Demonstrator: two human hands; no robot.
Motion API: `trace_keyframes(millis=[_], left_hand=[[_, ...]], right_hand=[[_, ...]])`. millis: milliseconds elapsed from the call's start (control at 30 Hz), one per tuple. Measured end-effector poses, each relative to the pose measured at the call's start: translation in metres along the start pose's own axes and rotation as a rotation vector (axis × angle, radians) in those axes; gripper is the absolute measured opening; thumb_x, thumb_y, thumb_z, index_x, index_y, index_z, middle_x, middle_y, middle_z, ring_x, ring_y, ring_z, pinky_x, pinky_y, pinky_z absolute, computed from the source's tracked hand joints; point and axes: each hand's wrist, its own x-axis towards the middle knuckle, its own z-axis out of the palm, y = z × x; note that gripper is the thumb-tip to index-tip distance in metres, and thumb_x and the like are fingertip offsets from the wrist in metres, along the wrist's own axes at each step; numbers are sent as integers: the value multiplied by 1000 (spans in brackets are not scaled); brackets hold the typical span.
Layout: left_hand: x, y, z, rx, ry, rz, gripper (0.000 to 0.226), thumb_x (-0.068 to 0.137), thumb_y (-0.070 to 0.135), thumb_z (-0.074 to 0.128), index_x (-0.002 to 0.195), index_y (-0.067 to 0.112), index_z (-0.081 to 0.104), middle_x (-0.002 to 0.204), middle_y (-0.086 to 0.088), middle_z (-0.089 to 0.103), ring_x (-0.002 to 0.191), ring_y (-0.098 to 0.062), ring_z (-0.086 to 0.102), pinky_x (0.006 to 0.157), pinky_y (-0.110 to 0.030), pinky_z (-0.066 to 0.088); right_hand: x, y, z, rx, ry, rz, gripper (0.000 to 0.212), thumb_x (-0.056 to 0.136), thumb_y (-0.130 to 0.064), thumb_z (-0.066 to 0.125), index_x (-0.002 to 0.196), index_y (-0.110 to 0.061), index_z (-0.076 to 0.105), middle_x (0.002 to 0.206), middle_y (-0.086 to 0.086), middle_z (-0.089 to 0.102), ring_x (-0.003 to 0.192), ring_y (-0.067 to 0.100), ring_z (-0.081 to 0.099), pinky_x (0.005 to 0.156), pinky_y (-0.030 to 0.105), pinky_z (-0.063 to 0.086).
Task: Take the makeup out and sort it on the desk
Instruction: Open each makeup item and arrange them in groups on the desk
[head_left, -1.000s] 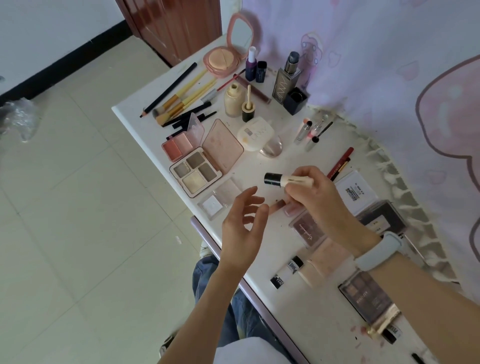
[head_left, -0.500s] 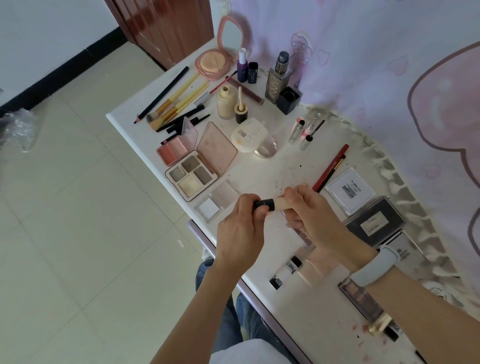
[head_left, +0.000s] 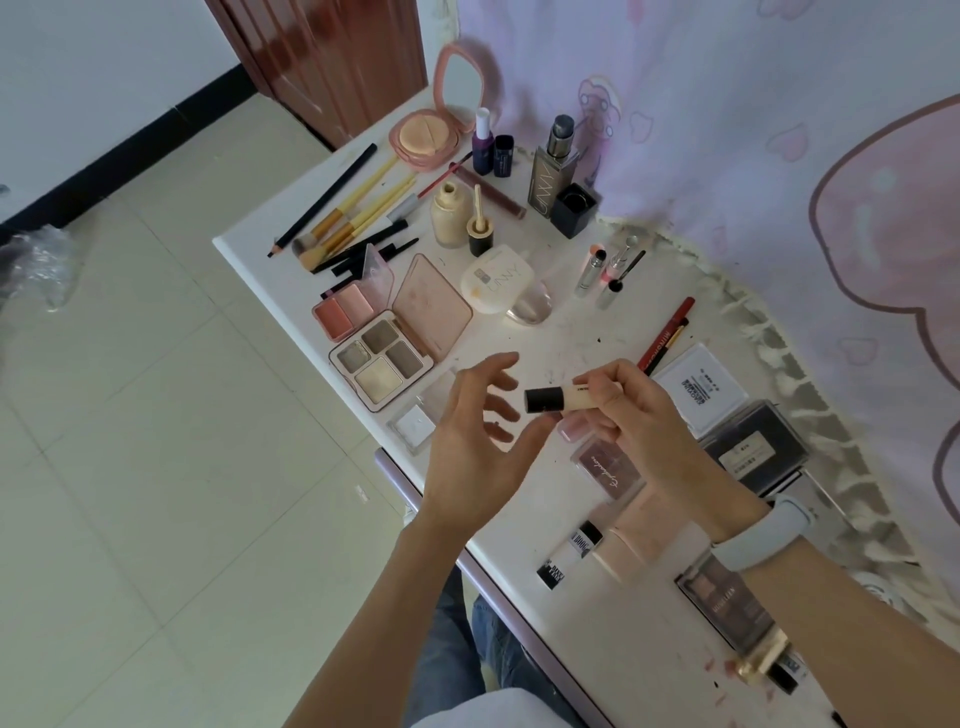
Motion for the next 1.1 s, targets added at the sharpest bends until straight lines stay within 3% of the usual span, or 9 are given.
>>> trace_keyframes(millis=[100,200,333,467,567,633,733,867,1100], left_hand=[[-1,0,3,-59,18,42,39,83,4,64,97,39,52,96,9,56,75,-5,60,62,-23,54],[2,0,6,-55,-14,-120,19,93,19,49,88,37,52,73,8,63,59,-4,59,59,-29,54],[1,-2,8,31,-76,-17,27,84,27,64,108,32,52,98,12,60,75,0,59,62,-16,50],[3,2,10,-94,-91,-157,12,94,30,46,87,33,55,71,10,66,61,-1,59,60,-19,48],[4,1,10,-16,-81,-143,26,83,50,51,104,34,49,92,17,62,74,2,59,64,-22,51],[3,1,11,49,-55,-10,29,82,29,66,107,32,51,98,17,57,80,2,57,63,-12,47],[4,1,12,42,-67,-54,8,89,30,56,96,33,55,79,19,60,70,2,58,60,-12,44],[5,0,13,129,-106,71,38,81,34,65,115,22,55,102,16,53,78,-3,57,63,-13,47],[12,0,9,-76,-61,-195,14,95,18,44,90,23,56,55,12,58,50,-3,52,53,-18,47]], right_hand=[[0,0,-2,50,-35,28,19,96,-16,38,84,-11,52,48,-10,37,47,6,30,49,19,26],[-1,-2,-3,82,-40,33,19,95,-14,38,83,-10,52,49,-7,37,48,9,29,49,21,24],[-2,-2,-5,36,-30,28,18,96,-12,39,83,-9,52,51,-3,37,49,11,28,50,24,22],[-2,-4,-8,32,-20,24,19,96,-12,39,82,-8,51,46,-9,41,50,12,27,50,25,22],[-2,-5,-9,4,-14,17,18,96,-11,39,83,-6,50,52,3,41,48,10,28,49,23,23],[-1,-5,-10,-18,-18,18,17,96,-11,39,84,-4,48,57,14,44,47,9,29,49,21,24],[-1,-4,-12,-19,-26,22,16,96,-11,39,89,0,48,49,-1,47,45,7,30,46,17,26],[0,0,-14,-31,-30,24,18,95,-12,40,94,3,49,56,3,34,46,7,30,46,17,26],[1,-2,-28,-272,-204,-12,11,93,-16,49,103,-15,53,80,-4,58,64,0,54,62,13,45]])
